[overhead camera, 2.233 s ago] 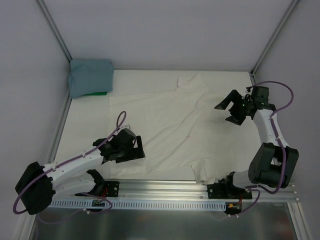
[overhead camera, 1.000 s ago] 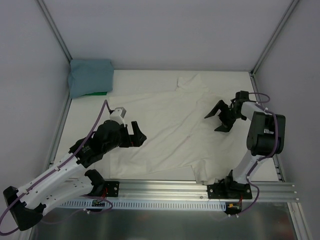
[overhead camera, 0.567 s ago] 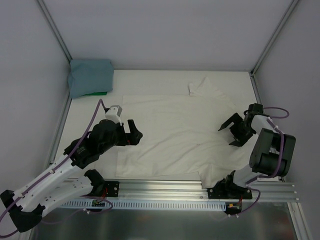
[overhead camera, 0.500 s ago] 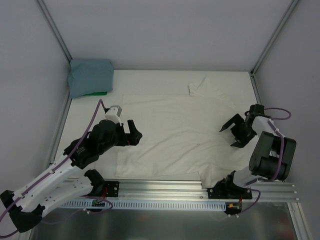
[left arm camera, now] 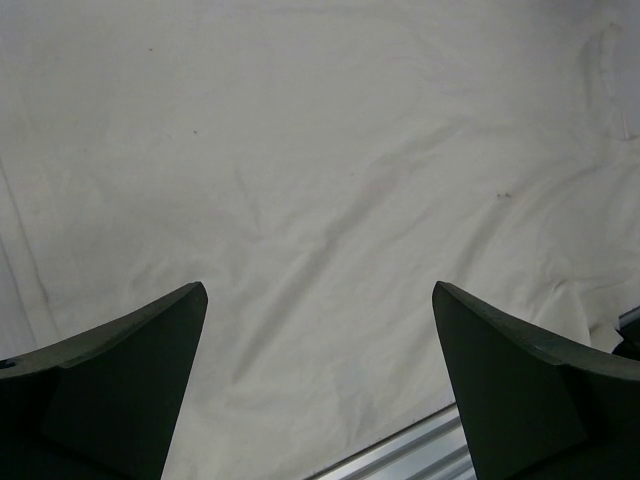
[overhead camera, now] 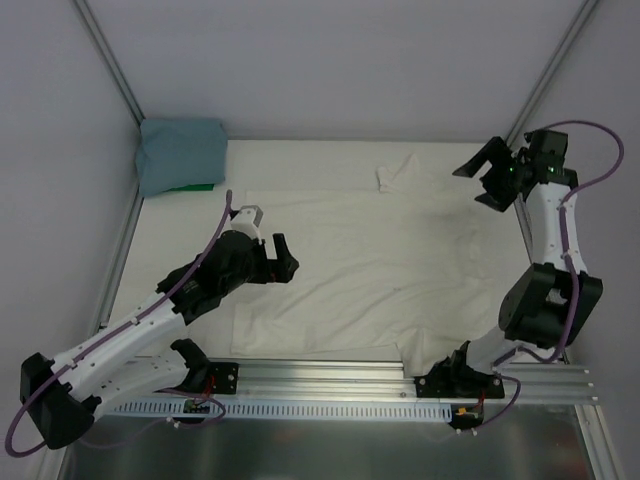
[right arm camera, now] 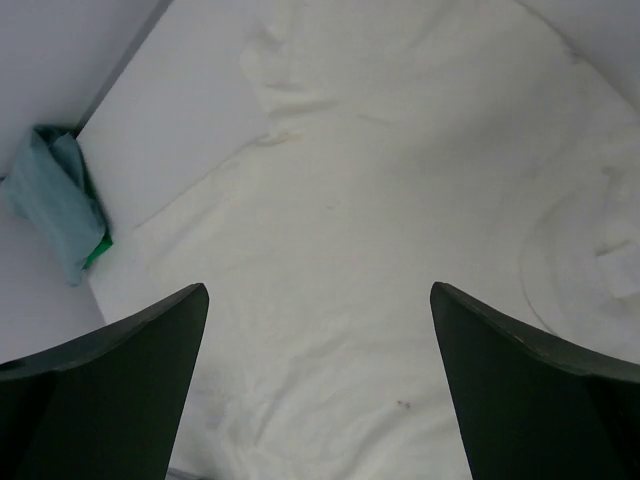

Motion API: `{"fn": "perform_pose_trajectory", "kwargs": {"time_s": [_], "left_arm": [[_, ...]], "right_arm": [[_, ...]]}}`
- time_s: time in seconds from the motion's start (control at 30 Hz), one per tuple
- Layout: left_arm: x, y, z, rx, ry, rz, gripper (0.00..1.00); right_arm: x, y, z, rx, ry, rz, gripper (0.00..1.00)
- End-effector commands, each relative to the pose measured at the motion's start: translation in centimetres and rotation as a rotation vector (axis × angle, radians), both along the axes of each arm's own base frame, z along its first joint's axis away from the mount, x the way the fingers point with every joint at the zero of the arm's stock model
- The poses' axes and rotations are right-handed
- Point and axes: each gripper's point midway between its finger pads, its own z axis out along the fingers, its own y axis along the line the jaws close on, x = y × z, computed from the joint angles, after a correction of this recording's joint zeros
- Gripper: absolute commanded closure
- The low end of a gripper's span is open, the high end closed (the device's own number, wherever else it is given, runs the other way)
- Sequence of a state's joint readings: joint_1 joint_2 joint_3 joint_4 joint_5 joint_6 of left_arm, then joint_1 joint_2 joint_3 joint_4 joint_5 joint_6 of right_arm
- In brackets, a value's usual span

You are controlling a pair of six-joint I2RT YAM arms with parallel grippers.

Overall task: Fold and stack the t-shirts
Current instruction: Flatten out the tshirt

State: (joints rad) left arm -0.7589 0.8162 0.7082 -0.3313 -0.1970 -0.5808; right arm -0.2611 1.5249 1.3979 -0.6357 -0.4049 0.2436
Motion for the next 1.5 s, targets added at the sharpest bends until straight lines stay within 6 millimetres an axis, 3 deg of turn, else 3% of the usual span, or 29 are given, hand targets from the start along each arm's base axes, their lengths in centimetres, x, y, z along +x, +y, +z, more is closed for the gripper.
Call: {"fn": "perform_pose_trajectory", "kwargs": {"time_s": [0.0, 0.03, 0.07, 0.1, 0.13, 0.17, 0.2, 0.23, 0.27, 0.3, 0.33, 0.37, 0.43, 0.47, 0.57, 0.6, 0.67, 0.97, 1.3, 1.4, 1.47], "left_arm": [[2.0, -3.5, 1.9, -0.072, -0.039, -0.082, 0.01], [1.9, -3.8, 2.1, -0.080, -0.040, -0.102, 0.01], [2.1, -4.3, 2.0, -0.082, -0.036, -0.115, 0.01], [2.1, -4.5, 1.9, -0.081, -0.034, -0.124, 0.01], [1.9, -4.9, 1.9, -0.086, -0.029, -0.144, 0.01], [1.9, -5.0, 2.0, -0.088, -0.035, -0.153, 0.01], [1.8, -5.1, 1.9, -0.083, -0.036, -0.166, 0.01], [1.8, -5.1, 1.9, -0.078, -0.039, -0.176, 0.01], [1.6, -5.2, 1.9, -0.078, -0.043, -0.191, 0.01], [1.6, -5.1, 1.7, -0.063, -0.046, -0.201, 0.01], [1.6, -5.0, 1.4, -0.046, -0.052, -0.210, 0.01], [1.6, -5.0, 1.4, -0.045, -0.052, -0.210, 0.01], [1.6, -5.0, 1.2, -0.026, -0.059, -0.222, 0.01], [1.7, -5.0, 1.2, -0.022, -0.065, -0.225, 0.01], [1.5, -5.5, 1.1, -0.019, -0.057, -0.258, 0.01], [1.5, -5.6, 1.1, -0.017, -0.054, -0.265, 0.01], [1.7, -5.8, 0.9, -0.017, -0.049, -0.267, 0.01], [2.4, -6.7, 0.0, 0.001, -0.032, -0.284, 0.01], [2.4, -6.5, -0.5, 0.013, -0.024, -0.279, 0.02], [2.1, -6.0, -0.4, 0.009, -0.037, -0.269, 0.01], [2.0, -5.7, -0.5, 0.011, -0.038, -0.262, 0.01]], "right_arm": [[5.5, 1.4, 1.1, 0.098, -0.012, 0.117, 0.01], [5.9, 1.9, -1.1, 0.140, 0.043, 0.134, 0.01], [8.3, 1.8, 0.6, 0.145, -0.014, 0.146, 0.01], [9.7, 1.8, 0.3, 0.173, -0.017, 0.149, 0.01], [11.5, 2.1, -2.2, 0.231, 0.017, 0.164, 0.01], [12.8, 2.1, -2.7, 0.254, 0.011, 0.161, 0.01], [15.0, 1.8, -1.3, 0.257, -0.056, 0.168, 0.00], [16.1, 2.1, -1.5, 0.305, -0.062, 0.171, 0.01], [17.7, 1.9, -4.0, 0.334, -0.045, 0.166, 0.00], [19.3, 1.8, -3.1, 0.346, -0.095, 0.175, 0.01], [20.9, 2.3, -3.7, 0.434, -0.103, 0.166, 0.01], [21.6, 2.1, -4.9, 0.431, -0.115, 0.168, 0.01], [23.2, 2.6, -4.6, 0.508, -0.155, 0.164, 0.01], [24.4, 2.4, -5.8, 0.515, -0.187, 0.163, 0.01], [26.6, 2.8, -5.1, 0.558, -0.250, 0.168, 0.00], [27.3, 2.9, -7.0, 0.578, -0.234, 0.160, 0.01], [28.3, 2.8, -6.5, 0.601, -0.276, 0.151, 0.01], [28.9, 3.2, -11.6, 0.594, -0.216, 0.110, 0.01], [27.0, 10.0, -15.6, 0.606, -0.086, 0.201, 0.01], [26.2, 11.6, -15.9, 0.597, -0.060, 0.233, 0.08], [25.7, 12.0, -16.5, 0.598, -0.032, 0.232, 0.35]]}}
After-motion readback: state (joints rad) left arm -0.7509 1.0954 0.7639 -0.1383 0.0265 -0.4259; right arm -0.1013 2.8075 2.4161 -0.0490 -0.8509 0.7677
